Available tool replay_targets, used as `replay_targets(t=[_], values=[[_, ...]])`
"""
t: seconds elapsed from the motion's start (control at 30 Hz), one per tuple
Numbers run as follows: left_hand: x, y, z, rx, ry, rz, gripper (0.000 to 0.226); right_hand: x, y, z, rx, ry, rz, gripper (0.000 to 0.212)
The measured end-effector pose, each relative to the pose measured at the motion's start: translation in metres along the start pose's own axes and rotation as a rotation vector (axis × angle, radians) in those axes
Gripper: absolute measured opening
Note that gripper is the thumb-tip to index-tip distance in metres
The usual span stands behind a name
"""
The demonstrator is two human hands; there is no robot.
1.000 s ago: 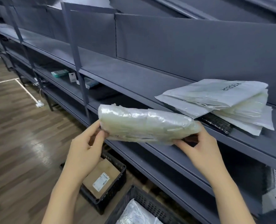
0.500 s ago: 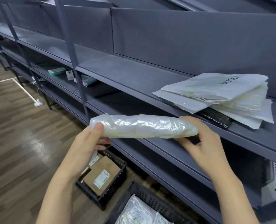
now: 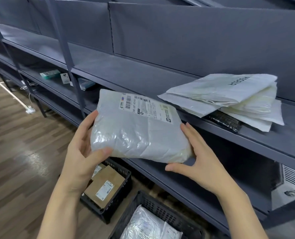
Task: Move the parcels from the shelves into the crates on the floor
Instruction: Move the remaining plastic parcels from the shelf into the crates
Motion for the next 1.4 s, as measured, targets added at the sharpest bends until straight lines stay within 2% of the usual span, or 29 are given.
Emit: replay_targets(t=[0.13, 0.3, 0.4, 0.53, 0.6, 0.7, 0.77, 0.9, 1.03, 1.17, 1.27, 1.4], values=[[0.001, 0.007, -0.008, -0.098, -0.116, -0.032, 0.090, 0.001, 0.000, -0.001, -0.089, -0.018, -0.018, 0.112], [0.001, 0.012, -0.014, -0.324, -0.220, 0.002, 0.085, 0.001, -0.004, 0.011, -0.082, 0.132, 0.035, 0.108], [-0.001, 0.011, -0.016, -0.493, -0.216, 0.010, 0.085, -0.001, -0.008, 0.016, -0.032, 0.192, 0.049, 0.107], [-0.006, 0.005, -0.023, -0.697, -0.227, -0.033, 0.115, -0.002, -0.012, 0.012, 0.032, 0.226, 0.078, 0.104], [-0.008, 0.003, -0.026, -0.862, -0.194, -0.101, 0.123, -0.003, -0.013, 0.008, 0.080, 0.234, 0.098, 0.104], [-0.007, 0.000, -0.034, -1.245, -0.042, -0.301, 0.110, -0.004, -0.017, 0.003, 0.194, 0.265, 0.144, 0.101], [-0.004, -0.003, -0.045, -1.341, 0.001, -0.406, 0.098, -0.005, -0.021, 0.001, 0.242, 0.299, 0.174, 0.100], [0.001, -0.006, -0.066, -1.357, 0.004, -0.509, 0.086, -0.005, -0.023, -0.004, 0.149, 0.380, 0.137, 0.101], [-0.007, -0.011, -0.065, -1.295, -0.037, -0.586, 0.060, -0.001, -0.026, -0.002, 0.048, 0.412, 0.075, 0.096], [-0.013, -0.013, -0.044, -1.143, -0.094, -0.452, 0.056, 0.001, -0.020, 0.017, 0.145, 0.222, 0.140, 0.087], [-0.015, -0.014, -0.022, -0.970, -0.169, -0.296, 0.055, 0.000, -0.005, 0.034, 0.168, 0.192, 0.051, 0.088], [-0.014, -0.011, -0.014, -0.737, -0.262, -0.101, 0.044, -0.009, 0.004, 0.049, -0.011, 0.152, 0.008, 0.098]])
Point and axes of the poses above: each hand's wrist, its own x-axis away from the middle knuckle, its own z-axis out of the back of the hand, y = z × x, the point moved 4 cm from there along -x, towards the middle knuckle, and after that the axes turned 11 degrees about x, right-handed, at the moved point
